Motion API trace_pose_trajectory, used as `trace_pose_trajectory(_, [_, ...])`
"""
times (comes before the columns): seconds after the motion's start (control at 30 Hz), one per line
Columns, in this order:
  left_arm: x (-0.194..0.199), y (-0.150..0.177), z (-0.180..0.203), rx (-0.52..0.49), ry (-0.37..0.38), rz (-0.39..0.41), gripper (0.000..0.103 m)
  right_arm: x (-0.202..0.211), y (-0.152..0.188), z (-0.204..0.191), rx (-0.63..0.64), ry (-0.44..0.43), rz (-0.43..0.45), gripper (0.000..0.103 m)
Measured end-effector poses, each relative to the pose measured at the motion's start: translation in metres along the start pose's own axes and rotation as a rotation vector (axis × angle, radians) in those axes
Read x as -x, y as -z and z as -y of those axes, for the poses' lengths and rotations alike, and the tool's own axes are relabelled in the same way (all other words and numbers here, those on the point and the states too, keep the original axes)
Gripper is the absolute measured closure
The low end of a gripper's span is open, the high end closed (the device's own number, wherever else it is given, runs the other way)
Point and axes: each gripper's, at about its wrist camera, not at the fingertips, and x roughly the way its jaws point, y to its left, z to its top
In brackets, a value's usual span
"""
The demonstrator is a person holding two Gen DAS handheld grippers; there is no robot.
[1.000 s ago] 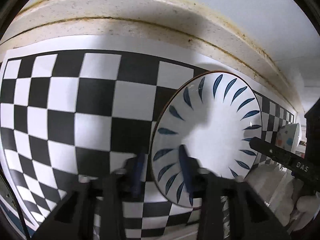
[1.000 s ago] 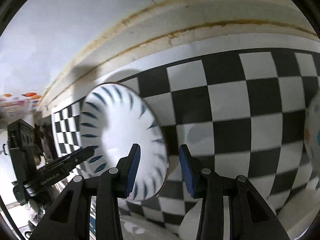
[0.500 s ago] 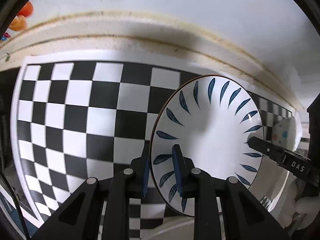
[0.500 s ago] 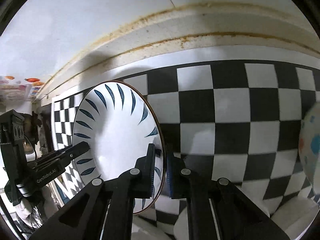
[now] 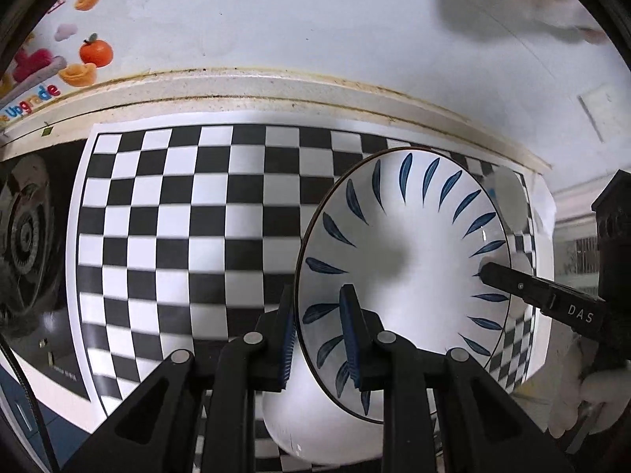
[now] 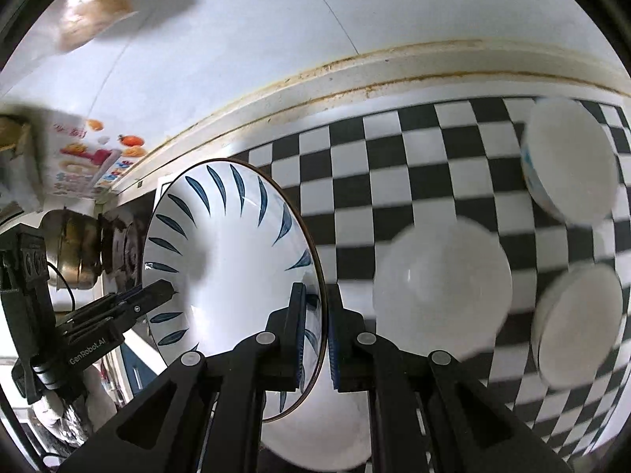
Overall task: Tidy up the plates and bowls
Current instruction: 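Carry the blue-striped plate onto the plate stack and open both grippers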
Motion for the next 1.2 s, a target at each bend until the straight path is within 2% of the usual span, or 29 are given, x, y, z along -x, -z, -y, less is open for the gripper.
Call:
trace_pose_trajectory(0.3, [0.004,0.060,0.006,-0.027,-0.007,-0.015,0.084,0.017,0.086,0.005,-0.001,-0.013,0.007,0.092])
trace_pose_trajectory(0.63, [-0.032,0.102,0.002,-0.007,-0.025,-0.133,0.084,-0.012,0.148,0.027,-0.031,0.009,-0.059,0.092])
trace_pose_trajectory(0.87, [-0.067,0.111,-0.003,-0.015,-0.074,-0.205,0.084,-0.041,0.163,0.036,-0.040,0.036,-0.096,0.092])
trace_pose_trajectory(1.2, [-0.095,0.116,-0.005,-0.023,-0.109,-0.267,0.084,-0.076,0.161,0.040,-0.043,0.070,-0.151,0.092])
